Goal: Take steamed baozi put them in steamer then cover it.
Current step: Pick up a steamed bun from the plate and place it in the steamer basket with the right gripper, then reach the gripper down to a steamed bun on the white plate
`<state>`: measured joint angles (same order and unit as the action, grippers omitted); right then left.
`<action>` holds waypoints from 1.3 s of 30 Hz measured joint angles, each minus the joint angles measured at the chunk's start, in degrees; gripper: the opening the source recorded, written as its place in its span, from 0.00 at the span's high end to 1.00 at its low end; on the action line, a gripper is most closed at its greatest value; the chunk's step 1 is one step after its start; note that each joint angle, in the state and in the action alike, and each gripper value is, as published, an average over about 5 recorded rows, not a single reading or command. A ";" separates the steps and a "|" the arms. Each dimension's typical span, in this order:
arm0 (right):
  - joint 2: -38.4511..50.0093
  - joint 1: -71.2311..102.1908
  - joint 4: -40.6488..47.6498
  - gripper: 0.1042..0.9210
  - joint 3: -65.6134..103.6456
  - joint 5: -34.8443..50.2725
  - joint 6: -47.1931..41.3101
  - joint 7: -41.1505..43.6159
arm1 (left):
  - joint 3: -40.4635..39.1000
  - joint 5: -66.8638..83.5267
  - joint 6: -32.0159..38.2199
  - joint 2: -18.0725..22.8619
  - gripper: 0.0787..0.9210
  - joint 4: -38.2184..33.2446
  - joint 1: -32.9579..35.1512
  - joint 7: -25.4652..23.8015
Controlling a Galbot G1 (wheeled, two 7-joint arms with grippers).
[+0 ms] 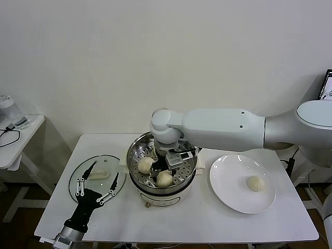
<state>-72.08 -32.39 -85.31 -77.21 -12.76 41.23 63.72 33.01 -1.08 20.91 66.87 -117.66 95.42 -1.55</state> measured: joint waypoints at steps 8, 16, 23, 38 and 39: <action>1.45 -0.99 -0.83 0.12 1.29 0.05 -0.10 0.32 | 0.17 0.01 0.04 0.07 0.12 0.02 -0.02 0.00; 6.98 -4.27 -1.30 0.12 1.99 4.09 -5.63 0.12 | -0.12 -0.01 -0.43 0.10 0.12 -0.20 -0.23 0.00; 15.86 -8.77 1.53 0.12 0.17 16.31 -20.12 -0.62 | -0.45 -0.24 -0.74 0.03 0.12 -0.22 -0.57 0.00; 34.94 -6.68 12.60 0.12 -4.94 30.35 -39.94 0.10 | -0.96 -0.44 -1.14 -0.14 0.12 -0.24 -0.78 -0.16; 35.96 -5.72 13.10 0.12 -4.95 30.38 -40.46 0.00 | -0.97 -0.44 -1.14 -0.14 0.12 -0.24 -0.77 -0.17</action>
<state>-36.12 -38.11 -72.21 -82.17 17.62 0.77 63.72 32.04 -1.52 19.77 66.73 -117.90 94.65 -1.72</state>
